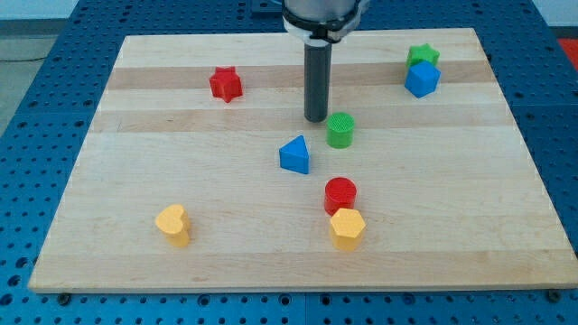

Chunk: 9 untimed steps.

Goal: Put the blue triangle at the top of the green circle

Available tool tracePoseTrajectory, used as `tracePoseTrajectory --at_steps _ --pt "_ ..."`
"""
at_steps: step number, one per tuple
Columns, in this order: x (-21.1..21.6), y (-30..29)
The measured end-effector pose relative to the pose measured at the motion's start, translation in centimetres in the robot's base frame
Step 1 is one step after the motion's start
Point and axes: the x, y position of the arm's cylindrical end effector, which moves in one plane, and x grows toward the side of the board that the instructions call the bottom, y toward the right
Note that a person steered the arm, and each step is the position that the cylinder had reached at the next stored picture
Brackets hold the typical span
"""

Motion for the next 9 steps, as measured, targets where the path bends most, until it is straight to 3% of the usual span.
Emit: tracePoseTrajectory --at_steps 1,3,4,7,9 --pt "1.3 -3.6" --pt "10.7 -10.6" --pt "12.5 -8.4" --pt "7.5 -1.6" --pt "1.2 -1.5"
